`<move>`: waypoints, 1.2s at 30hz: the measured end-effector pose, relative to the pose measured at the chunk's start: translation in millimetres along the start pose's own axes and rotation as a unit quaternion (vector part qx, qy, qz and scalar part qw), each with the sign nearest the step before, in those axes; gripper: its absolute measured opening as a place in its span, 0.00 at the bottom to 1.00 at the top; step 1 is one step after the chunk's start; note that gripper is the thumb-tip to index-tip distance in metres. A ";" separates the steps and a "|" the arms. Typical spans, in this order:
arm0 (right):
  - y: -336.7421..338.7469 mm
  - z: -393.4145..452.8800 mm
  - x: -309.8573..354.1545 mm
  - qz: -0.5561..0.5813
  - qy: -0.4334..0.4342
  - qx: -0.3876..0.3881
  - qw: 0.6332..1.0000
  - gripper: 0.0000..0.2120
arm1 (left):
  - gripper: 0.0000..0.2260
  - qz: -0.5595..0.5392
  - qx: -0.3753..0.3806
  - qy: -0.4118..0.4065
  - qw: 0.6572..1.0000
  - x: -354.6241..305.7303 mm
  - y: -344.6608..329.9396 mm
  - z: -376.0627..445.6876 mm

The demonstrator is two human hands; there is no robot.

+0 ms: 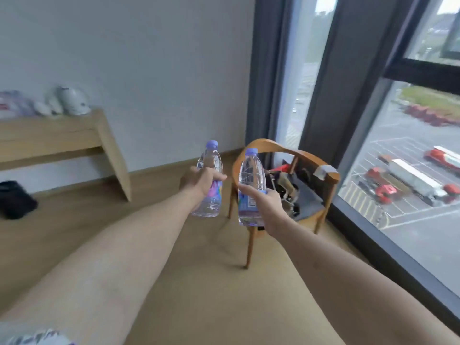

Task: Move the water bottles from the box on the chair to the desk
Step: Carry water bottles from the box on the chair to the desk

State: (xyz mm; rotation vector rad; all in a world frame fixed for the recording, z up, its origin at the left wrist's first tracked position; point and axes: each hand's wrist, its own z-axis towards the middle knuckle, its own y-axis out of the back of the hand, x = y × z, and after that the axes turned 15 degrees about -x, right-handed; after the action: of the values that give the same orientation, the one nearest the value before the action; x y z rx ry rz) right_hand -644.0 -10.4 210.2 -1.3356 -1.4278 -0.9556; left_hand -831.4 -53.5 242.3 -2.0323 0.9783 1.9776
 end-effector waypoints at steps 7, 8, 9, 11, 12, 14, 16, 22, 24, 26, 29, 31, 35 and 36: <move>-196.4 -15.6 -9.9 -0.054 -0.020 0.140 0.988 0.29 | 0.26 -0.047 -0.160 0.058 0.984 41.5 164.8 87.1; -221.5 -18.4 -11.7 -0.063 -0.028 0.162 0.984 0.29 | 0.25 -0.056 -0.179 0.065 0.980 48.6 185.2 97.0; -246.3 -21.4 -14.0 -0.072 -0.035 0.182 0.980 0.30 | 0.24 -0.061 -0.198 0.074 0.976 55.2 205.3 106.5; -293.6 -26.6 -20.8 -0.090 -0.035 0.216 0.972 0.29 | 0.26 -0.059 -0.229 0.091 0.967 68.2 243.6 122.6; -316.7 -28.9 -25.4 -0.096 -0.033 0.235 0.967 0.27 | 0.27 -0.057 -0.245 0.100 0.963 75.5 261.3 131.5; -364.9 -33.1 -35.7 -0.110 -0.038 0.271 0.955 0.25 | 0.28 -0.055 -0.282 0.116 0.951 90.6 296.2 152.4; -414.1 -37.2 -44.5 -0.123 -0.044 0.302 0.944 0.24 | 0.30 -0.048 -0.313 0.131 0.939 104.5 329.8 176.5; -567.2 -45.4 -42.3 -0.149 -0.057 0.388 0.908 0.27 | 0.30 -0.062 -0.385 0.171 0.905 114.5 429.0 254.7; -617.4 -48.1 -35.2 -0.154 -0.056 0.416 0.895 0.29 | 0.26 -0.068 -0.409 0.174 0.893 111.0 460.7 278.2; -664.8 -50.7 -30.4 -0.159 -0.058 0.440 0.882 0.27 | 0.25 -0.073 -0.440 0.181 0.876 110.7 489.5 299.8; -718.3 -60.3 -35.7 -0.175 -0.057 0.468 0.865 0.24 | 0.24 -0.063 -0.470 0.194 0.859 116.7 524.5 320.8; -748.8 -65.2 -45.0 -0.182 -0.066 0.478 0.857 0.22 | 0.27 -0.067 -0.486 0.201 0.848 124.5 548.3 335.2; -817.6 -72.9 -59.7 -0.189 -0.078 0.495 0.845 0.20 | 0.27 -0.082 -0.507 0.212 0.832 143.9 597.8 377.9; -829.5 -74.4 -60.0 -0.188 -0.075 0.497 0.844 0.20 | 0.27 -0.082 -0.507 0.210 0.832 146.5 605.0 385.2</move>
State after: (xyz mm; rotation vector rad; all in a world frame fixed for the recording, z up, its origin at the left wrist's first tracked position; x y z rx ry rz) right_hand -1460.3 -186.1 215.9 -0.3522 -1.9467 -0.2031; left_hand -1489.6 -373.5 258.0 -2.9947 -0.4065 2.2157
